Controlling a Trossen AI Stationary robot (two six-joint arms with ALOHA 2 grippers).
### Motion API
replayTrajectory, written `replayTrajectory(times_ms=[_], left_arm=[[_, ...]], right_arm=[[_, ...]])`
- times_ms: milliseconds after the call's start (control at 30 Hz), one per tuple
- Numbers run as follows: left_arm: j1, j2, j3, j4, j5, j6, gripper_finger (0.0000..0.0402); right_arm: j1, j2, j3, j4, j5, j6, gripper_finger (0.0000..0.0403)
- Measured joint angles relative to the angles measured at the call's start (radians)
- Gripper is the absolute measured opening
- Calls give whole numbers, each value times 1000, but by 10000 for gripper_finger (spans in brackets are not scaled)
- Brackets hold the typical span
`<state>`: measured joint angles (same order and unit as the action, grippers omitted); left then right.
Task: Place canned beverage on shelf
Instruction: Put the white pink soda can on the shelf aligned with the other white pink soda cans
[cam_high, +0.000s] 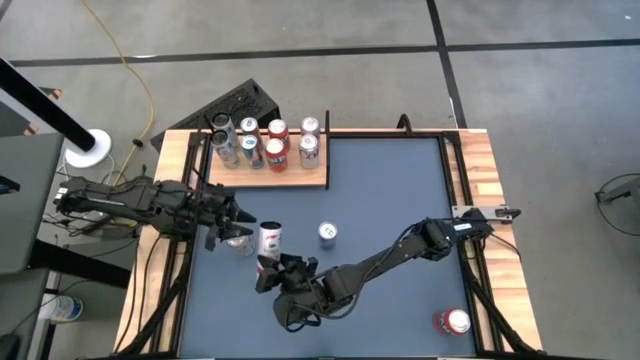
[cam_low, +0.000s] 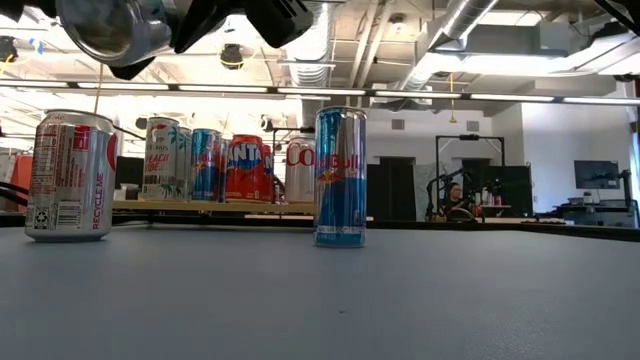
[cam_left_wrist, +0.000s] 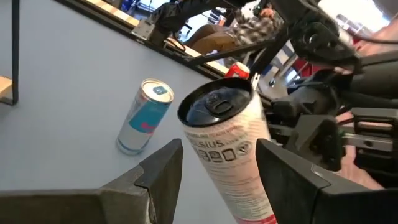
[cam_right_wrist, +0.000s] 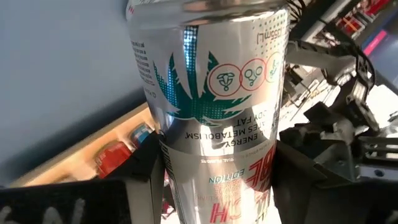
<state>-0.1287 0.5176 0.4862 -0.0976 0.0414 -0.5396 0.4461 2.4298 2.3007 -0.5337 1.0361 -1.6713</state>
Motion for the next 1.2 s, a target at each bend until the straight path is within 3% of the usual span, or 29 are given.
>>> replayTrajectory(times_ms=[133, 367, 600, 867, 1033, 1200], left_arm=[[0, 14, 0, 45, 15, 32, 205], [0, 18, 0, 73, 34, 57, 266], [0, 106, 0, 117, 33, 22, 305], [2, 242, 0, 341, 77, 18, 307], [1, 263, 0, 345, 78, 12, 299], [1, 259, 0, 350, 85, 0, 258]], right_arm=[[0, 0, 0, 35, -14, -33, 199], [0, 0, 0, 52, -14, -40, 199], [-10, 0, 0, 87, -15, -89, 199], [-13, -3, 0, 126, -12, -113, 199], [-13, -3, 0, 120, -14, -111, 199], [-13, -3, 0, 123, -14, -114, 199]])
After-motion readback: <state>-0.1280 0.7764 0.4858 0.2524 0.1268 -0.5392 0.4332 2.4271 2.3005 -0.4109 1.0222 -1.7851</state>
